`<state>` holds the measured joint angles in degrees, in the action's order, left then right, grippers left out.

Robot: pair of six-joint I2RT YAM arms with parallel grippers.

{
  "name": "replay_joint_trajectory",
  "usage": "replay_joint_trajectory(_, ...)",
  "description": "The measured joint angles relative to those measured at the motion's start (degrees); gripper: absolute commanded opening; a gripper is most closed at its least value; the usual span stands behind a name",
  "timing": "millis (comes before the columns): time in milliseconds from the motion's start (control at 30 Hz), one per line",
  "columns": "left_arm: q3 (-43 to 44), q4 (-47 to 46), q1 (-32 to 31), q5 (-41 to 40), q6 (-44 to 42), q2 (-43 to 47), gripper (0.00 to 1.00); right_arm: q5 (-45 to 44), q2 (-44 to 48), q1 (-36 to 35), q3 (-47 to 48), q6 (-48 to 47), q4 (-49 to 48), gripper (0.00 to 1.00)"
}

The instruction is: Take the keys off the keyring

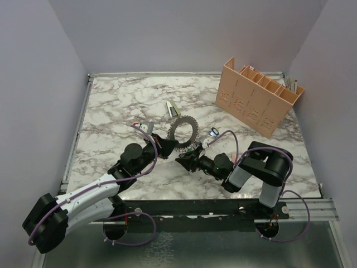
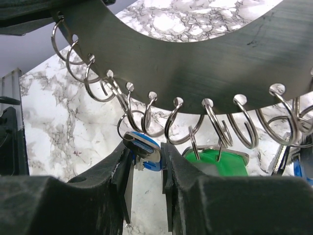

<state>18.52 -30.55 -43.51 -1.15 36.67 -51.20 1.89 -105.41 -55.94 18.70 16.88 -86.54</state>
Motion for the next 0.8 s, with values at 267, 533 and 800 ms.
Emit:
replay_joint_trajectory(267,-0.2,-0.1,0.0,-1.1,0.0,0.4,0.0,0.7,6.4,0.0,-2.7,-0.9,1.3,0.0)
replay_joint_trajectory(533,-0.2,-0.2,0.0,-1.6,0.7,-0.2,0.0,1.6,18.5,0.0,-2.3,-4.1,14.7,0.0)
replay_joint_trajectory(800,-0.4,-0.2,0.0,-1.6,1.1,-0.2,0.0,2.3,28.3,0.0,0.0,-8.3,34.3,0.01)
